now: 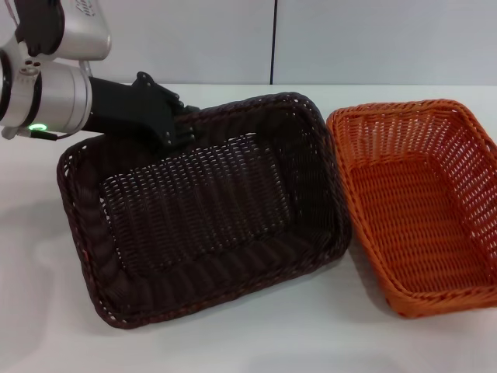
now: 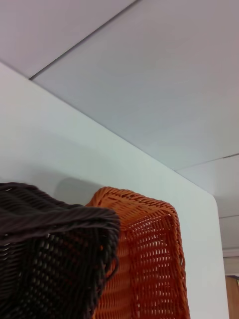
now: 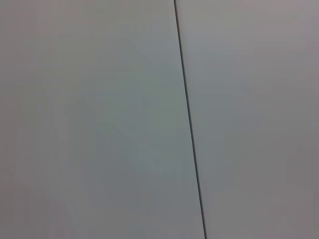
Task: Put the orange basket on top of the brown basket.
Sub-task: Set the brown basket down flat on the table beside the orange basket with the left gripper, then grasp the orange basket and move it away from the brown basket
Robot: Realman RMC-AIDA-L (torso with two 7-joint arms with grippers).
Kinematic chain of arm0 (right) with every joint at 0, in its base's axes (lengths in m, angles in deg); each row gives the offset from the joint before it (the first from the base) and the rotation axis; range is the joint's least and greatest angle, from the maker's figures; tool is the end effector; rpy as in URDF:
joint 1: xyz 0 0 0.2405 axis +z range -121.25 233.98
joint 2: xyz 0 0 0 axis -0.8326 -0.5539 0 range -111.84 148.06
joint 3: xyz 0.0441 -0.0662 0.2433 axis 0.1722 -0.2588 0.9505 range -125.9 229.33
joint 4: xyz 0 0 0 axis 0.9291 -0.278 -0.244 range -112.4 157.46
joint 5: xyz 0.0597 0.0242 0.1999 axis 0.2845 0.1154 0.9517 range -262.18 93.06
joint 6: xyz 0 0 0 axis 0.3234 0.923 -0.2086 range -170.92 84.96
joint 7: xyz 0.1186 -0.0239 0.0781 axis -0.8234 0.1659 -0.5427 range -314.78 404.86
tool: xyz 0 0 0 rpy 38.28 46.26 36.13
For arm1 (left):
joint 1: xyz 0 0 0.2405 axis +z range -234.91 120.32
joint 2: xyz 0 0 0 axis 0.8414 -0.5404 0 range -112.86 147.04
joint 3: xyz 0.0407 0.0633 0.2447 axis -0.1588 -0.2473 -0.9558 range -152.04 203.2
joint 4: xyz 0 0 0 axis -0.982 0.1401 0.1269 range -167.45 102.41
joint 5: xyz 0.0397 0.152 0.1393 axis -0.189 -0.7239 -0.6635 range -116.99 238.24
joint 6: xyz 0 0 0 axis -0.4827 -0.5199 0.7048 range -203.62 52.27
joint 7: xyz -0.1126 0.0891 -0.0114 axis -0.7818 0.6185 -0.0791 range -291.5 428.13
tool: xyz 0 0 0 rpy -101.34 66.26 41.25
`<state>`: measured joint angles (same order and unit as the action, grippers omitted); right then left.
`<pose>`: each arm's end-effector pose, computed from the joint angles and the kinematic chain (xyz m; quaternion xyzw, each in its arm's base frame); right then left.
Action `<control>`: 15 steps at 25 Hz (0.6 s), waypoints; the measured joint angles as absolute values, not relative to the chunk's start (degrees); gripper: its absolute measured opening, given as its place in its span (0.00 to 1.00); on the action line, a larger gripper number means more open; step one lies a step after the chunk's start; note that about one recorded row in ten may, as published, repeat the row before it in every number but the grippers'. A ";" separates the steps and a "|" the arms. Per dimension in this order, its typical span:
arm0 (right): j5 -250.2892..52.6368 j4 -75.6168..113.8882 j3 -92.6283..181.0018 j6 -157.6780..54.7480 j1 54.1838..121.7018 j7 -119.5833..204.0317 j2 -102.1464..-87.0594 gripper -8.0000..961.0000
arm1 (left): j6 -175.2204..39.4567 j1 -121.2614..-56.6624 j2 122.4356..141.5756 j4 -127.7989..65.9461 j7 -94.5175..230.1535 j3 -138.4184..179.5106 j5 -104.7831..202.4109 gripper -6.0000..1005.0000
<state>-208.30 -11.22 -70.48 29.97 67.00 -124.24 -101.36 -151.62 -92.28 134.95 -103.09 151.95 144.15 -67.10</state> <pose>0.3135 0.2964 0.0222 -0.5359 0.2179 0.3443 0.7394 -0.1704 0.4009 0.0449 -0.9697 -0.0232 -0.0134 0.2428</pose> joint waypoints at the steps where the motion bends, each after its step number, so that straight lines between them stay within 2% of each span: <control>1: -208.30 -11.22 -70.48 29.97 67.00 -124.24 -101.36 0.68 | -151.31 -92.32 134.98 -103.24 152.28 143.99 -67.03 0.21; 5: -208.24 -11.13 -70.94 29.98 66.95 -124.24 -101.34 0.68 | -149.39 -91.97 135.10 -104.75 153.54 143.30 -65.90 0.27; 10: -208.22 -10.97 -71.79 29.92 66.91 -124.24 -101.31 0.68 | -147.47 -91.57 135.10 -106.01 153.92 142.84 -63.35 0.52; 12: -208.22 -11.01 -71.89 29.83 66.91 -124.24 -101.28 0.68 | -147.10 -91.42 135.10 -106.29 153.92 142.80 -62.96 0.56; 15: -208.22 -11.55 -72.02 29.51 66.92 -124.24 -101.18 0.68 | -134.72 -85.03 135.65 -111.35 154.03 140.27 -50.50 0.63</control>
